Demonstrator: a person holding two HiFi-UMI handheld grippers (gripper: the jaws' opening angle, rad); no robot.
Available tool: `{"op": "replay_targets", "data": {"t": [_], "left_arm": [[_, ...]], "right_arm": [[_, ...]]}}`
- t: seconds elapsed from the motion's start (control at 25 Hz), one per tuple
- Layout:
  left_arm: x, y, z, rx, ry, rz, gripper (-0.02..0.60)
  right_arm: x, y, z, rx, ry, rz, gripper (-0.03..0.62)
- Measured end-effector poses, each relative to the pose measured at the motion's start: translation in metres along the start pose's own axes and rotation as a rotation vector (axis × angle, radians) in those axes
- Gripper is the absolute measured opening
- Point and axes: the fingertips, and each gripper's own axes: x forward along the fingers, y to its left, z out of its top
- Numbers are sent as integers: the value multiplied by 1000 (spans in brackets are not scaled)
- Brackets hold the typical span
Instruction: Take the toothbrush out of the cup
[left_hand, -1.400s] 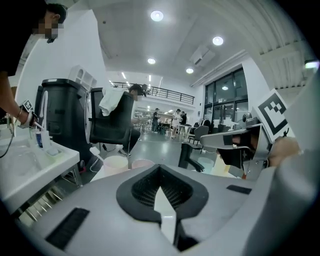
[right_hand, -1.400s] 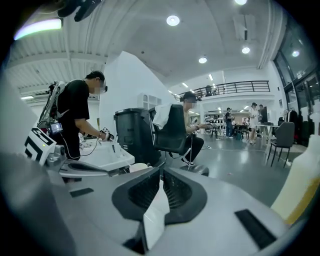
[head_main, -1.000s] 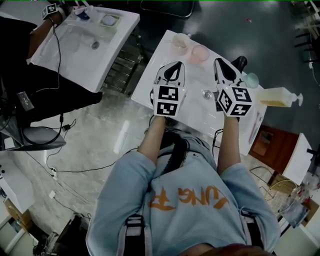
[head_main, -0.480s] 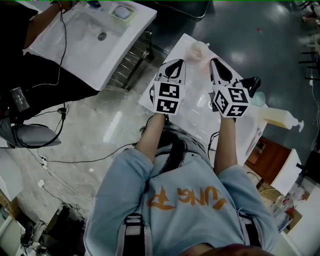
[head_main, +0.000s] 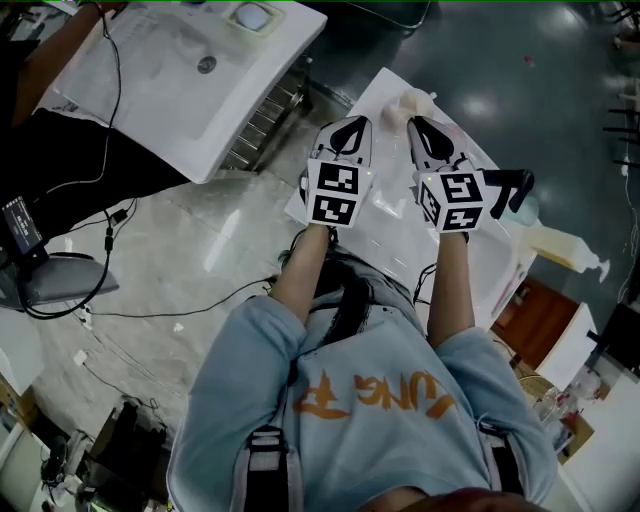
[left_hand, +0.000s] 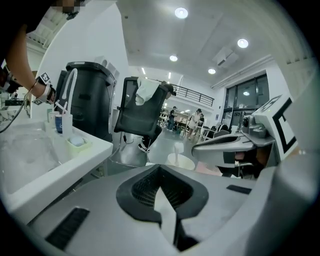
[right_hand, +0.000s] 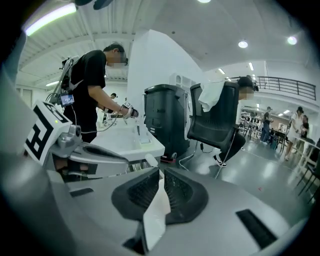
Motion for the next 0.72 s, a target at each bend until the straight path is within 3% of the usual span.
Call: {"op": "replay_targets", "data": {"t": [0.52, 0.72], "left_arm": [[9, 17, -11, -31, 22, 4, 8], [10, 19, -11, -35, 23, 12, 8]], "right_arm": [[34, 17, -8, -260, 101, -33, 43], [39, 12, -4, -273, 101, -64, 43]]}}
